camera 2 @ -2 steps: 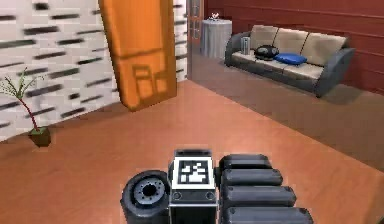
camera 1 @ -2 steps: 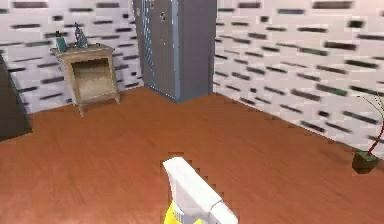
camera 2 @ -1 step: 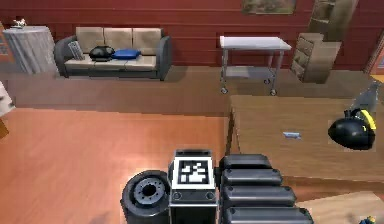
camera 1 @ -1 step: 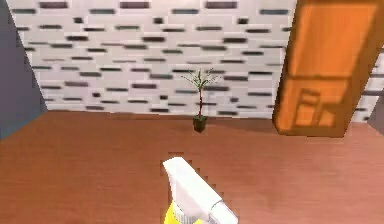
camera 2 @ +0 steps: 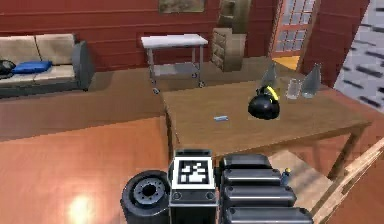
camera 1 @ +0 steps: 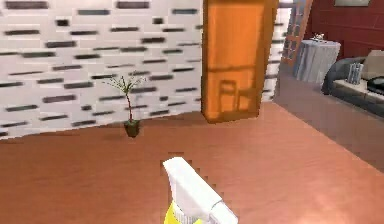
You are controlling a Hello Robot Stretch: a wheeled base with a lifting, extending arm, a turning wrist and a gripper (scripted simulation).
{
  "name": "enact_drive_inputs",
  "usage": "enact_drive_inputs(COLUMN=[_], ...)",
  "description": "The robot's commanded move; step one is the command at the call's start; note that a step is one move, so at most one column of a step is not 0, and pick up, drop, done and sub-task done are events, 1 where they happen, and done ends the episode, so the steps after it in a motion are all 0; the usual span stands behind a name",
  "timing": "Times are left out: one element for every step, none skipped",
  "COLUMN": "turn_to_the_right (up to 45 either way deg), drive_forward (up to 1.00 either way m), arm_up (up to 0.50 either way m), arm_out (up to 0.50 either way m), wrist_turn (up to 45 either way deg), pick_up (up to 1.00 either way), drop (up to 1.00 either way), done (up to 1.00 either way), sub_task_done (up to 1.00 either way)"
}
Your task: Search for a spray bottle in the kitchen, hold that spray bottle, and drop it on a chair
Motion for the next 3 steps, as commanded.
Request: enact_drive_inputs(turn_to_the_right=[-45.0,-45.0,-45.0], drive_forward=[0.0,0.0,0.0], arm_up=[0.0,0.0,0.0], arm_out=[0.0,0.0,0.0], wrist_turn=[0.0,0.0,0.0], pick_up=[0.0,0.0,0.0], drop=[0.0,0.0,0.0], done=[0.0,0.0,0.0], sub_task_done=[0.0,0.0,0.0])
